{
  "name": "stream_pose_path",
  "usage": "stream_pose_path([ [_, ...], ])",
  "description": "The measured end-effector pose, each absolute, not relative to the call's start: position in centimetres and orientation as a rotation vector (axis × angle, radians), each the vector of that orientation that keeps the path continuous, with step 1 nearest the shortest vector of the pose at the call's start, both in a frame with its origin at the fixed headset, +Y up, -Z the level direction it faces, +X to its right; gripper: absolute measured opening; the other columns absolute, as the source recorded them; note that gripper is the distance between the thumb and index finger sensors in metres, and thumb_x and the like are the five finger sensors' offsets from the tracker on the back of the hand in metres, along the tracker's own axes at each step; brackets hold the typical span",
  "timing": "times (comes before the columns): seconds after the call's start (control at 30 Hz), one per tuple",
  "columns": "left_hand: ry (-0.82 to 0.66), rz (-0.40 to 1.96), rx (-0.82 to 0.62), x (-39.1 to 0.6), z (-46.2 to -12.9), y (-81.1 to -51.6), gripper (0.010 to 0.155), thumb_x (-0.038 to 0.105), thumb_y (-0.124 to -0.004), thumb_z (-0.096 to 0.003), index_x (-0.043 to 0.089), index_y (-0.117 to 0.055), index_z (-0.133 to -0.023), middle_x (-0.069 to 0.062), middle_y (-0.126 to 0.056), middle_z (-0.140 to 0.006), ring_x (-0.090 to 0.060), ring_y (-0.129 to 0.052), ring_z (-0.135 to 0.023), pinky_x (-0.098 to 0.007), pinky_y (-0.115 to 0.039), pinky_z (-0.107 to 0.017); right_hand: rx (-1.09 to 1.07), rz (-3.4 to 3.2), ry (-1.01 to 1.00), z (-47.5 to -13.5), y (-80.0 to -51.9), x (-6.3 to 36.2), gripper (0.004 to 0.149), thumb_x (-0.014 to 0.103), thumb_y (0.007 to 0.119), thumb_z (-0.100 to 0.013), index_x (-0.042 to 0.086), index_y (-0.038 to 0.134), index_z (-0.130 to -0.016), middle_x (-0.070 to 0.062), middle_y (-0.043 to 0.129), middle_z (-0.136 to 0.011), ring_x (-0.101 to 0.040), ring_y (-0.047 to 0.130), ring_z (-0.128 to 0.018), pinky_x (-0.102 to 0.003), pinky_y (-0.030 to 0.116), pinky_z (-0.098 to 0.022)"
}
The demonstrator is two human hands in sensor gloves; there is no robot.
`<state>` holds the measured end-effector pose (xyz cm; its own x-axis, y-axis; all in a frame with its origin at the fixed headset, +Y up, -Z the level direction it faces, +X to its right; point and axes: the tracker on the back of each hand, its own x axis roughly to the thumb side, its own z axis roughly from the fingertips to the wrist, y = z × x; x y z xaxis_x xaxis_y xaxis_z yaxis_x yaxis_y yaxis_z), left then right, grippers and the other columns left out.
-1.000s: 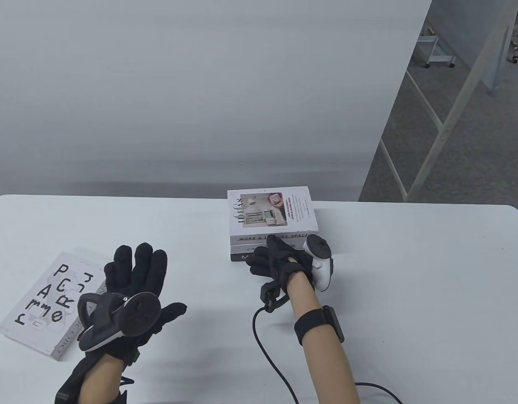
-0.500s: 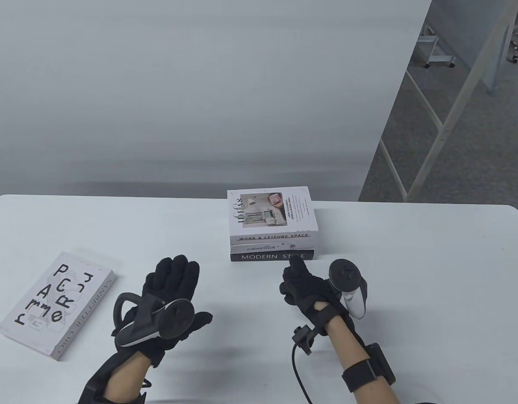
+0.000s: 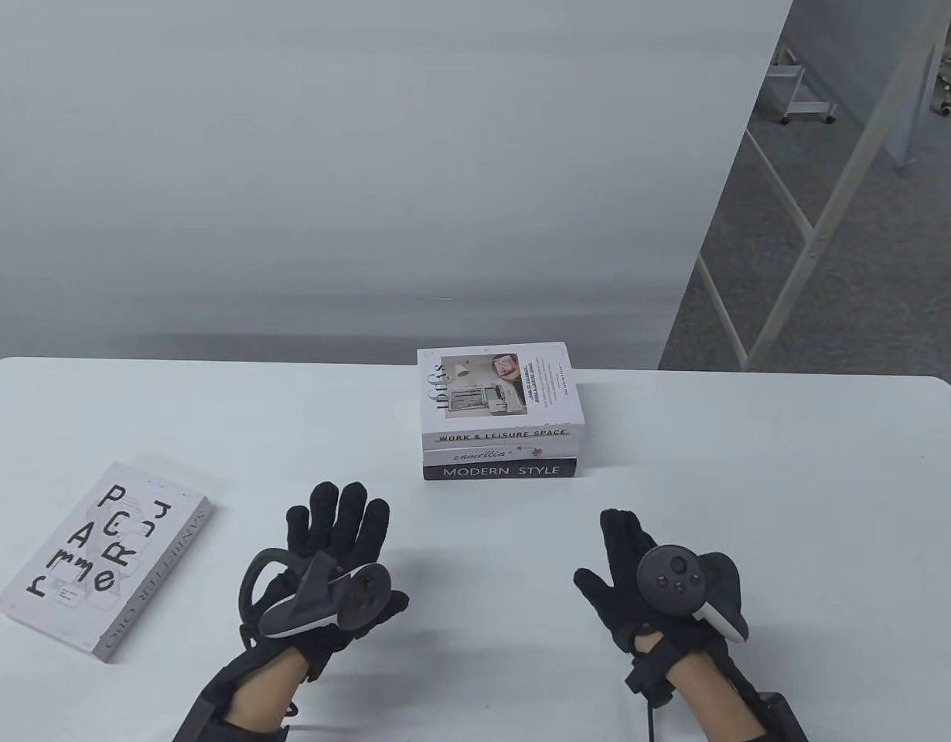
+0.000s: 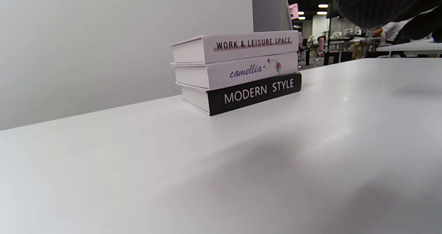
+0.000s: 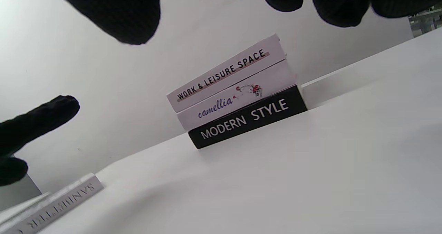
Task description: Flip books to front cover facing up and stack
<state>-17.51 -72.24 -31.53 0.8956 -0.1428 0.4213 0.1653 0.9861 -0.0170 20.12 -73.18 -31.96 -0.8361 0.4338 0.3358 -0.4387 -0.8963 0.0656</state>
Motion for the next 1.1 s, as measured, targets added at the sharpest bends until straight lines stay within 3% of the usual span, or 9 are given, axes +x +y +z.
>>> stream_pose_path([
  [0.23,-0.432,-0.141,-0.159,-17.8,-32.6,-75.1,0.108,0.079,-0.058,-0.0429,0.010,-0.012,-0.112,-0.034,-0.004,-0.109,-0.070,-0.005,-0.092,-0.082,-0.027,-0.061,0.478,2.875,-0.006,-31.3,-73.4,21.9,0.085,0.056,0.070,-0.051,0.005,0.029,-0.105,-0.041,0.031,-0.104,-0.070,0.043,-0.087,-0.083,0.049,-0.049],
  [0.3,-0.405,-0.168,-0.154,-18.3,-33.2,-75.2,0.107,0.079,-0.057,-0.0427,0.010,-0.014,-0.112,-0.034,-0.007,-0.110,-0.072,-0.013,-0.094,-0.082,-0.031,-0.062,0.465,2.901,0.004,-31.5,-73.1,22.2,0.085,0.056,0.070,-0.050,0.005,0.029,-0.105,-0.039,0.030,-0.105,-0.067,0.040,-0.089,-0.084,0.045,-0.049],
  [0.37,-0.348,-0.164,-0.131,-19.3,-34.0,-75.1,0.107,0.080,-0.056,-0.0426,0.007,-0.020,-0.112,-0.037,-0.018,-0.109,-0.074,-0.038,-0.093,-0.077,-0.045,-0.065,0.448,2.910,0.008,-31.5,-73.0,22.6,0.085,0.057,0.070,-0.050,0.007,0.029,-0.105,-0.038,0.029,-0.105,-0.067,0.039,-0.090,-0.084,0.043,-0.049],
  [0.47,-0.249,-0.087,-0.174,-22.0,-35.5,-75.3,0.106,0.079,-0.058,-0.0425,0.006,-0.027,-0.113,-0.036,-0.025,-0.109,-0.073,-0.041,-0.093,-0.076,-0.049,-0.065,0.409,2.906,-0.003,-31.6,-72.7,23.5,0.085,0.056,0.070,-0.050,0.007,0.030,-0.106,-0.038,0.028,-0.105,-0.067,0.038,-0.090,-0.084,0.041,-0.050],
  [0.63,0.009,-0.210,-0.167,-29.0,-37.3,-74.5,0.100,0.073,-0.064,-0.0438,0.003,-0.038,-0.110,-0.032,-0.038,-0.110,-0.067,-0.044,-0.097,-0.072,-0.052,-0.067,0.406,2.884,-0.043,-31.3,-71.9,23.8,0.084,0.056,0.071,-0.050,0.005,0.031,-0.105,-0.039,0.029,-0.104,-0.069,0.038,-0.088,-0.083,0.040,-0.051],
  [0.77,0.203,-0.176,-0.206,-35.7,-37.4,-74.2,0.098,0.072,-0.066,-0.0435,0.003,-0.041,-0.109,-0.030,-0.042,-0.110,-0.066,-0.049,-0.096,-0.070,-0.055,-0.066,0.437,2.897,-0.073,-30.9,-71.4,23.2,0.084,0.056,0.070,-0.051,0.005,0.031,-0.105,-0.039,0.029,-0.105,-0.069,0.039,-0.089,-0.084,0.041,-0.051],
  [0.87,0.312,-0.138,-0.273,-40.4,-36.4,-74.5,0.104,0.079,-0.061,-0.0402,0.004,-0.041,-0.110,-0.030,-0.042,-0.110,-0.066,-0.048,-0.097,-0.071,-0.054,-0.067,0.452,2.897,-0.069,-30.8,-71.6,22.9,0.083,0.055,0.070,-0.051,0.006,0.032,-0.106,-0.039,0.030,-0.105,-0.070,0.039,-0.088,-0.084,0.041,-0.050],
  [0.97,0.376,-0.135,-0.279,-43.2,-35.3,-74.8,0.105,0.082,-0.057,-0.0399,0.005,-0.042,-0.111,-0.029,-0.044,-0.111,-0.065,-0.051,-0.097,-0.070,-0.056,-0.066,0.484,2.936,-0.044,-30.8,-72.3,22.3,0.082,0.055,0.070,-0.051,0.007,0.033,-0.106,-0.039,0.030,-0.105,-0.069,0.039,-0.088,-0.084,0.041,-0.050],
  [1.1,0.382,-0.103,-0.322,-46.0,-34.3,-75.6,0.098,0.076,-0.060,-0.0421,0.007,-0.045,-0.110,-0.028,-0.046,-0.111,-0.065,-0.051,-0.097,-0.070,-0.055,-0.067,0.507,2.963,-0.027,-30.8,-72.7,21.5,0.082,0.055,0.069,-0.051,0.007,0.033,-0.106,-0.039,0.030,-0.105,-0.069,0.039,-0.089,-0.084,0.040,-0.050],
])
